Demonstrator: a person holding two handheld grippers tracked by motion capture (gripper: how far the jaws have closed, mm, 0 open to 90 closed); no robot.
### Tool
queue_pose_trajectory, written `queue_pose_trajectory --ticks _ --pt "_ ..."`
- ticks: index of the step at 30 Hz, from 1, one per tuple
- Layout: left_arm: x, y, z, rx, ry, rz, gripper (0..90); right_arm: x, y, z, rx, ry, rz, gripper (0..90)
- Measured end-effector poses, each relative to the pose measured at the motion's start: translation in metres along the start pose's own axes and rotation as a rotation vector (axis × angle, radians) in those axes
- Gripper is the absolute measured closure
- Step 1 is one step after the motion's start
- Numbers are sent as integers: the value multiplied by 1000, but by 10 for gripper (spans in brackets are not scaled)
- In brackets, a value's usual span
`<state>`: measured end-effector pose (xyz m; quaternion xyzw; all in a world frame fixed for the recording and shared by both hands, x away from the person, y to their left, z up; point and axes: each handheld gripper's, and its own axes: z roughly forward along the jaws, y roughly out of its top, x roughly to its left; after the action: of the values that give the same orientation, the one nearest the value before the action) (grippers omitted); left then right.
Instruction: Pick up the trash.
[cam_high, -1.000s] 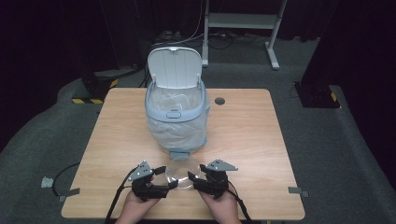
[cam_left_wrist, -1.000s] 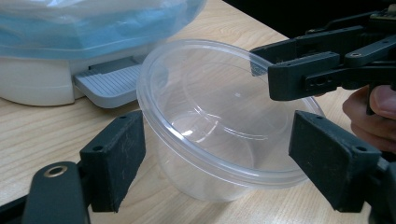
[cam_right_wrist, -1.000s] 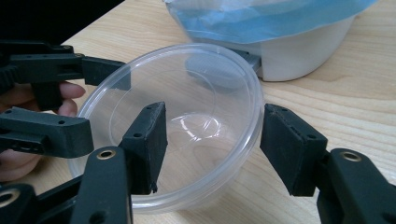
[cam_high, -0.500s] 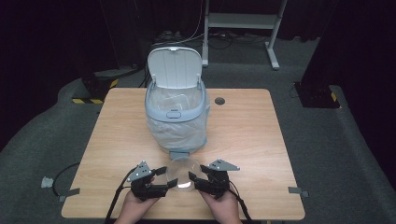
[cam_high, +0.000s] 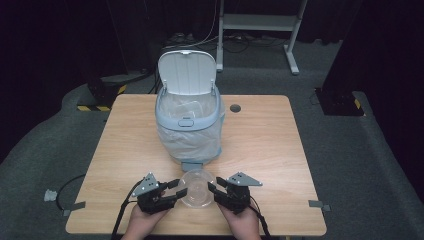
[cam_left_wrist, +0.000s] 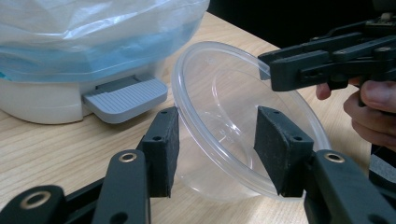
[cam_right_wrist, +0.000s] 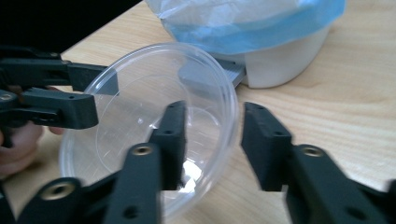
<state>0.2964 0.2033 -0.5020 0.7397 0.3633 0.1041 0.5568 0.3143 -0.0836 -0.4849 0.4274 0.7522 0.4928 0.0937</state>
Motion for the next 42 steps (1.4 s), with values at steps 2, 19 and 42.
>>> queue_pose_trajectory --ticks 2,19,42 --pt "-1 0 0 -4 0 5 502 -5 -2 3 37 57 44 451" --pt "-3 0 -8 -14 64 67 752 13 -2 -6 15 -1 -67 745" --pt "-22 21 -32 -195 92 135 759 34 19 -34 -153 -4 -147 753"
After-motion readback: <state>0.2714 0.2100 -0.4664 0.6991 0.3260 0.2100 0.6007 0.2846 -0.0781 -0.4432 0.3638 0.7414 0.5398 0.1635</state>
